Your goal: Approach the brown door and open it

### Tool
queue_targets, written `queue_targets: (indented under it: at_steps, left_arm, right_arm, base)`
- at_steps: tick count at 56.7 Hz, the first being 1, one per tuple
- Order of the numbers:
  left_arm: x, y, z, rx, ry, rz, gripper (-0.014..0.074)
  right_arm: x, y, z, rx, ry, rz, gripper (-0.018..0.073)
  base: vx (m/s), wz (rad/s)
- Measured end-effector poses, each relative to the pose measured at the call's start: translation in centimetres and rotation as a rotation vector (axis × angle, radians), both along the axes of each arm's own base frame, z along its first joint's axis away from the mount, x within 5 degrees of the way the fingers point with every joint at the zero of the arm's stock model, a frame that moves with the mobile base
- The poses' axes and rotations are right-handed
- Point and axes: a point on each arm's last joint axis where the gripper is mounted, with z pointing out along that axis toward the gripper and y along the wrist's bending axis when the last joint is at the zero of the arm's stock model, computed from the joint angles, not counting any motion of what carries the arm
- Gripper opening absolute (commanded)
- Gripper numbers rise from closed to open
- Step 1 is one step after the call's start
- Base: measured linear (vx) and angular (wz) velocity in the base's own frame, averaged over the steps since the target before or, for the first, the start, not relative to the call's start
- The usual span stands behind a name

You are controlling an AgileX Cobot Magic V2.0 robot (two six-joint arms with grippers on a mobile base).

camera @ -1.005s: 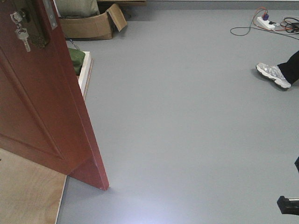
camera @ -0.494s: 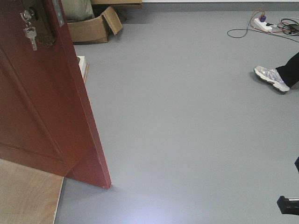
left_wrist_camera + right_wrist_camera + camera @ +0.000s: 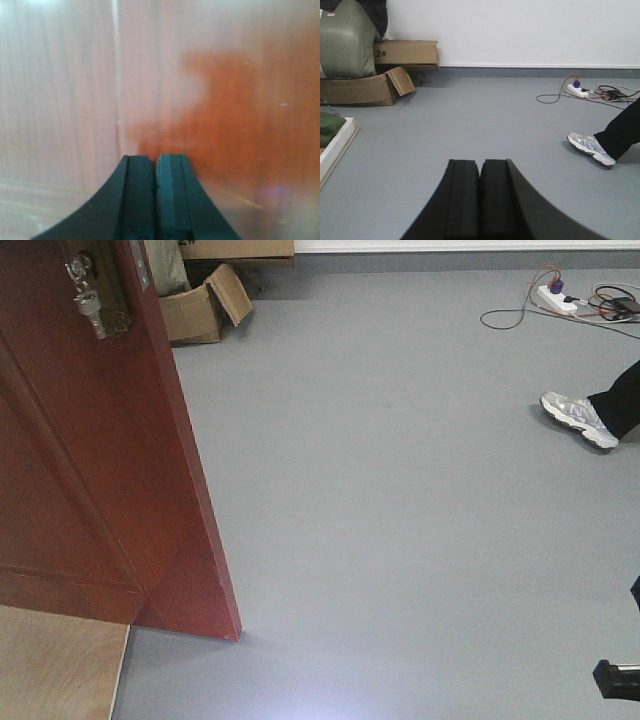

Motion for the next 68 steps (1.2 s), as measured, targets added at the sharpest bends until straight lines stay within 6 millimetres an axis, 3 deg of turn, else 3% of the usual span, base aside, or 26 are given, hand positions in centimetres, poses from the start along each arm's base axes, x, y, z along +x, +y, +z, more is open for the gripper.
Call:
queue_targets:
  at_steps: [68]
  left_arm:
    - [0.11,0.00,-0.14,0.000,0.006,-0.001,-0.0006]
  right_arm:
    - [0.00,0.00,0.00,0.000,0.000,0.000,0.0000]
  base:
    - [0.13,0.03]
